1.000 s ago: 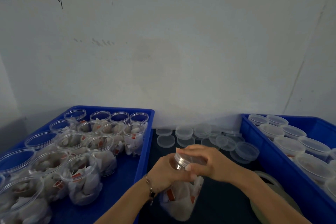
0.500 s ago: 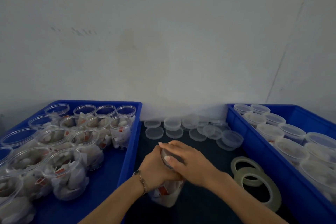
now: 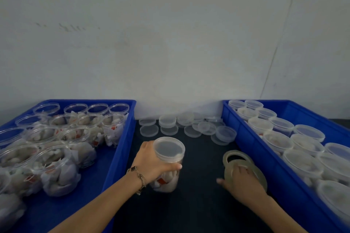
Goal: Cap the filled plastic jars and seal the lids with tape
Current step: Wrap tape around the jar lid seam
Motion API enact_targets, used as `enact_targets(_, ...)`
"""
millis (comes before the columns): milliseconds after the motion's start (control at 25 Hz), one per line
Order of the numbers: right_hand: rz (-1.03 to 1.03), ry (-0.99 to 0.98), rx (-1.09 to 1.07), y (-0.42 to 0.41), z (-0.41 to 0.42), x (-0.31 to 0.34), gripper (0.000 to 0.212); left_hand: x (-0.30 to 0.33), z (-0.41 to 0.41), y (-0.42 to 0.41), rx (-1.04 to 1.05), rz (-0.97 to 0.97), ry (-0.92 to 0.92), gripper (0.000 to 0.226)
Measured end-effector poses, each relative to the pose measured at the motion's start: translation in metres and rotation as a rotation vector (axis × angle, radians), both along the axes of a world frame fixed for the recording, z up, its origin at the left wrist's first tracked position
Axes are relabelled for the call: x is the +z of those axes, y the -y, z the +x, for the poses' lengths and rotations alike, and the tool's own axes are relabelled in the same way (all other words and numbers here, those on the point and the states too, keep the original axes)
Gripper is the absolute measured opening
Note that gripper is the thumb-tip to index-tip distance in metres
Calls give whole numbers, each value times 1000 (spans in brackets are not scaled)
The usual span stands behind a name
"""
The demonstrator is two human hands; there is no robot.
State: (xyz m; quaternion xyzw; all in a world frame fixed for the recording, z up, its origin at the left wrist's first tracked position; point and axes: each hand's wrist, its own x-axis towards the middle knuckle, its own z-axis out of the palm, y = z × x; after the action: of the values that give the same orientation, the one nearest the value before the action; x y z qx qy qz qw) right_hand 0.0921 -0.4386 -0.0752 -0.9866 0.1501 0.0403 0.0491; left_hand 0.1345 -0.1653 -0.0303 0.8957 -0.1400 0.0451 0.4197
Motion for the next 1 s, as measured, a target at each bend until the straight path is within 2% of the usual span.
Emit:
enact_targets(80, -102, -88, 33, 15, -16, -24, 79, 0, -1, 8, 3, -66, -14, 76)
enact_targets(200, -143, 7, 138, 18, -23, -28, 46, -4, -2, 19, 30, -162, -73, 66)
enact_targets(280, 77, 81, 180, 13, -21, -17, 30, -9, 0, 18, 37, -188, -110, 65)
enact_targets(400, 727, 190, 99, -11, -20, 16, 16, -16, 3, 14, 63, -134, -170, 80)
enact_targets(520, 1218, 132, 30, -42, -19, 47, 35, -16, 2, 12, 101, -97, -183, 77)
enact_targets(600, 1325, 94, 129, -53, -23, 61, 39, -11, 1, 7, 144, -59, -309, 102)
enact_targets(680, 1240, 70, 282, -57, -29, 68, 29, -5, -2, -4, 145, 19, -461, 130)
enact_targets(720, 1191, 37, 304, -58, -31, 71, 26, 0, -4, -10, 101, 84, -450, 130)
enact_targets(800, 1134, 9, 333, -61, -31, 72, 28, 16, -8, -18, -39, 95, -250, 103)
enact_targets(880, 1071, 21, 394, -68, -31, 72, 29, 32, -16, -20, -149, -53, -28, 53)
enact_targets(920, 1047, 40, 410, -71, -31, 72, 29, 37, -21, -19, -179, -96, 21, 34)
enact_targets(1000, 1004, 85, 456, -75, -31, 71, 30, 39, -28, -12, -237, -84, 59, 18)
